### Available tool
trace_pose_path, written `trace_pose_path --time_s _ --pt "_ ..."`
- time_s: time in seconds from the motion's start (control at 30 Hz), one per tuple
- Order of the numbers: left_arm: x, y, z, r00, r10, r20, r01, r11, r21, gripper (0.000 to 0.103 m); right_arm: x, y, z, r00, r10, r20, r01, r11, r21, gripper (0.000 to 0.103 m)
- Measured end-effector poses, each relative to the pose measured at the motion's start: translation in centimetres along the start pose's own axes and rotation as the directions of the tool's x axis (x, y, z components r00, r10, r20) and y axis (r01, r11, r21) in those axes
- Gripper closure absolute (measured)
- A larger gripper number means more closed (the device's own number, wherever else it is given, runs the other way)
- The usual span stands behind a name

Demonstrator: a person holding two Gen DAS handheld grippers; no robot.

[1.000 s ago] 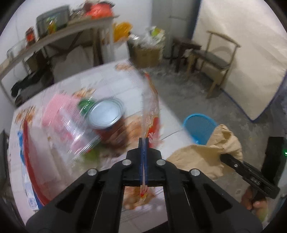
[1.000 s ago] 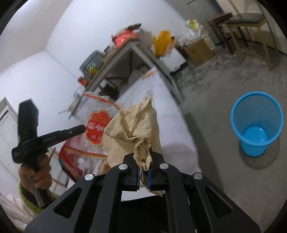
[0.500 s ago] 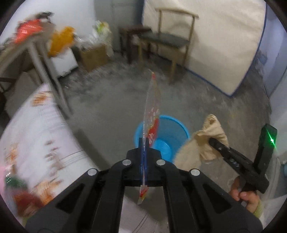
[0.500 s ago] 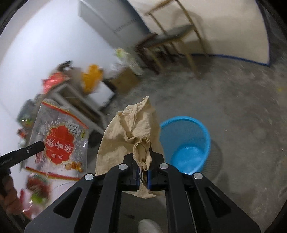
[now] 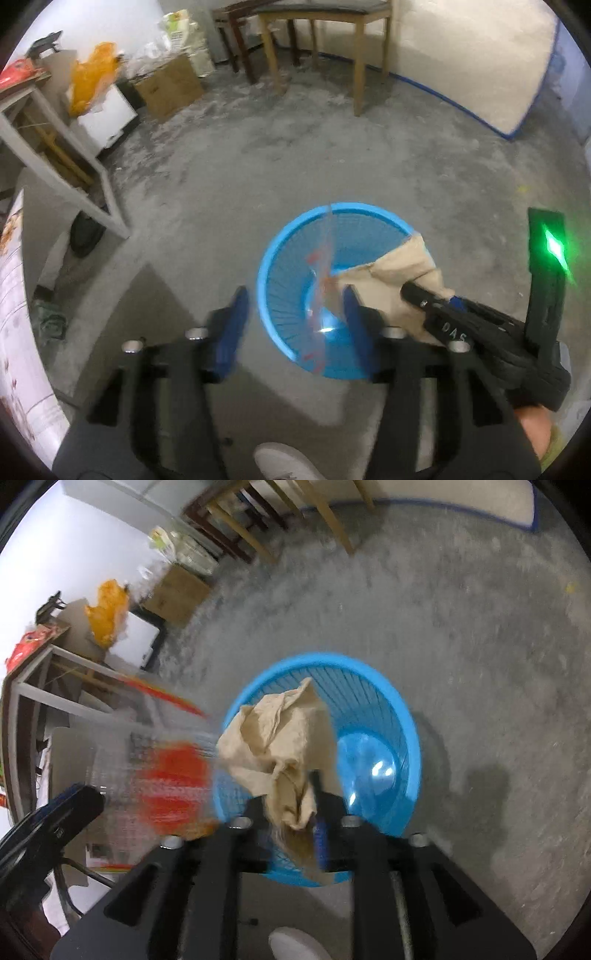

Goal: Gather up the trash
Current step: 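Drop the beige bag and plastic bag into the blue wastebasket with both grippers, then move both tools back toward the table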

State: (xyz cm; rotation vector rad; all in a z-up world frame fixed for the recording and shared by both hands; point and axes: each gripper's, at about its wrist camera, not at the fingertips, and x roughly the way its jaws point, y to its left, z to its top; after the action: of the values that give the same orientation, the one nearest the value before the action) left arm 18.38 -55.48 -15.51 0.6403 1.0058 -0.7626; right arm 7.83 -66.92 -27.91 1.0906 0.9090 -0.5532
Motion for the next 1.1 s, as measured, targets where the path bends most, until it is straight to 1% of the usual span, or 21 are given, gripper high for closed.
trace_pose_path --time_s 0.07,0.13,0.17,0.23,0.3,0.4,0.47,0.5,0.57,0.67,0.73,0.77,0.8,0.83,0.9,0.93,0.97,1.0,1.03,1.07,1.1 --pt "-0.5 0.5 -0.1 1.000 -0.016 0.006 0.016 1.000 -0.022 0.048 0.3 -0.2 -0.2 1.000 -0.012 0.000 0.012 1.000 -0.002 0.057" --pt "-1.4 1.3 -0.1 0.999 -0.040 0.011 0.040 0.998 -0.046 0.043 -0.2 -0.5 -0.8 1.000 0.004 0.014 -0.004 1.000 -0.004 0.052" --pt "-1.9 1.7 -0.2 0.999 -0.043 0.019 0.044 0.997 -0.056 0.042 -0.7 -0.7 -1.1 1.000 0.015 0.026 -0.015 1.000 0.000 0.052" --pt "-3.5 2.2 -0.3 0.997 -0.054 0.049 0.057 0.996 -0.066 0.040 -1.7 -1.3 -1.7 0.998 0.037 0.042 -0.037 0.999 0.002 0.050" --pt "-5.2 2.5 -0.7 0.994 -0.073 0.083 0.078 0.995 -0.064 0.038 -3.6 -2.3 -2.8 0.996 0.065 0.061 -0.065 0.998 0.004 0.050" --pt "-9.2 3.2 -1.9 0.981 -0.122 0.150 0.132 0.990 -0.054 0.038 -6.8 -3.0 -5.1 0.992 0.087 0.093 -0.086 0.996 -0.015 0.045" --pt "-11.8 3.6 -3.1 0.972 -0.129 0.197 0.144 0.988 -0.061 0.038 -8.9 -3.4 -7.2 0.988 0.102 0.115 -0.098 0.994 -0.039 0.039" --pt "-12.8 3.8 -3.6 0.969 -0.137 0.207 0.152 0.986 -0.062 0.038 -9.5 -3.6 -7.9 0.988 0.100 0.120 -0.095 0.994 -0.045 0.036" --pt "-15.3 4.4 -5.2 0.961 -0.163 0.222 0.183 0.980 -0.075 0.038 -10.6 -4.0 -9.8 0.989 0.085 0.123 -0.079 0.995 -0.056 0.033" --pt "-18.0 5.6 -7.5 0.954 -0.191 0.229 0.221 0.968 -0.117 0.037 -12.0 -4.2 -12.6 0.992 0.033 0.118 -0.024 0.997 -0.073 0.028" --pt "-19.7 6.5 -9.5 0.944 -0.228 0.240 0.267 0.952 -0.148 0.037 -12.9 -3.8 -14.3 0.990 -0.057 0.128 0.071 0.991 -0.109 0.024" --pt "-20.5 6.8 -10.3 0.938 -0.238 0.251 0.283 0.946 -0.160 0.037 -13.4 -3.4 -14.8 0.984 -0.107 0.142 0.126 0.983 -0.131 0.024" --pt "-21.6 7.3 -11.5 0.929 -0.249 0.275 0.303 0.937 -0.175 0.037 -14.0 -2.7 -15.3 0.972 -0.165 0.168 0.193 0.967 -0.165 0.022" --pt "-22.3 7.7 -12.3 0.923 -0.252 0.290 0.311 0.933 -0.181 0.036 -14.7 -1.9 -15.7 0.959 -0.202 0.198 0.241 0.950 -0.198 0.020" --pt "-24.3 8.4 -14.3 0.909 -0.247 0.335 0.322 0.928 -0.190 0.034 -16.4 -0.1 -16.2 0.926 -0.263 0.272 0.332 0.909 -0.252 0.015" --pt "-25.2 8.6 -15.2 0.902 -0.246 0.355 0.328 0.925 -0.191 0.031 -17.4 1.0 -16.3 0.900 -0.294 0.321 0.384 0.882 -0.271 0.012" --pt "-26.0 8.9 -16.0 0.894 -0.243 0.376 0.332 0.923 -0.194 0.029 -18.6 2.3 -16.4 0.871 -0.317 0.376 0.435 0.853 -0.289 0.010" --pt "-26.8 9.2 -16.8 0.888 -0.236 0.395 0.333 0.922 -0.197 0.027 -19.5 3.4 -16.4 0.847 -0.324 0.421 0.468 0.831 -0.302 0.007" --pt "-27.9 9.7 -18.0 0.879 -0.223 0.421 0.331 0.921 -0.204 0.025 -20.6 4.7 -16.6 0.821 -0.319 0.473 0.497 0.808 -0.318 0.006" --pt "-28.6 10.1 -18.8 0.873 -0.213 0.440 0.329 0.921 -0.208 0.023 -21.5 5.7 -16.8 0.801 -0.305 0.516 0.516 0.789 -0.334 0.006" --pt "-29.3 10.6 -19.7 0.867 -0.199 0.456 0.325 0.921 -0.216 0.021 -22.7 7.0 -17.2 0.772 -0.292 0.564 0.543 0.765 -0.346 0.006"
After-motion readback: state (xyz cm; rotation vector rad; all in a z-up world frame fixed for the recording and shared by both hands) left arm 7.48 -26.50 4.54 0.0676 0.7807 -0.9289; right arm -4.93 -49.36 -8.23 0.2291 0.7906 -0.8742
